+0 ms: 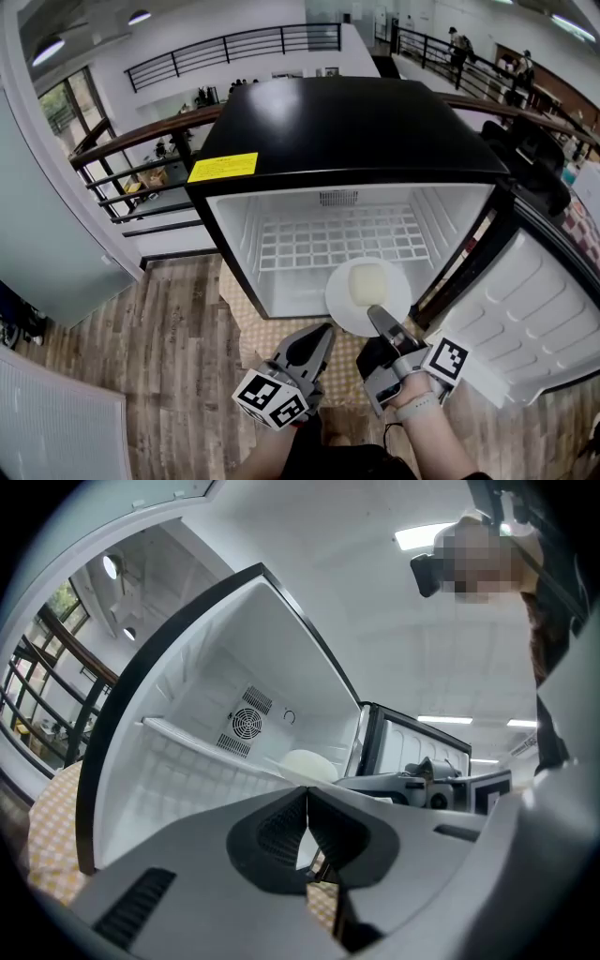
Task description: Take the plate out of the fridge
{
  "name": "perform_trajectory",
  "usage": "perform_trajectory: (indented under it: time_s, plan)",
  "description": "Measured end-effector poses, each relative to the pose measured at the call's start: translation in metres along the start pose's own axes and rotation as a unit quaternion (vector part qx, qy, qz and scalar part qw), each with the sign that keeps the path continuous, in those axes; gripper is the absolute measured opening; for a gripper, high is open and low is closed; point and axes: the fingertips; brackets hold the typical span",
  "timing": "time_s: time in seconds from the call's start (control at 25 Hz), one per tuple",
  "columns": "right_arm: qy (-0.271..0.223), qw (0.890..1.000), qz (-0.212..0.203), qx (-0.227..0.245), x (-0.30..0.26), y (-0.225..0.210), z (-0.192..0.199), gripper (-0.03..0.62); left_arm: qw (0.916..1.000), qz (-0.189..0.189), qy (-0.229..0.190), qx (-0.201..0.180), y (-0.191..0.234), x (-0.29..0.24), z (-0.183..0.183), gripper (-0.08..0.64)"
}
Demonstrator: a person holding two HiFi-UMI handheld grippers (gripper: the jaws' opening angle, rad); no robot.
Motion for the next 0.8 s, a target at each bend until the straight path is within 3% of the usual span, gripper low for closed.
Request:
perform_trajectory:
  time_s: [0.8]
  plan:
    - [0.025,1.000,-0.009,-0.008,0.058,0.002,0.021,0.049,0.9997,-0.020,-0.015,-0.005,-0.035,0.034,0.007,0.009]
Point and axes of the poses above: the fingertips, and each gripper's own axes: x backward along the fingers, y to its left, z out of its underside, and after that the axes turned 8 degrees about -z, right-handed
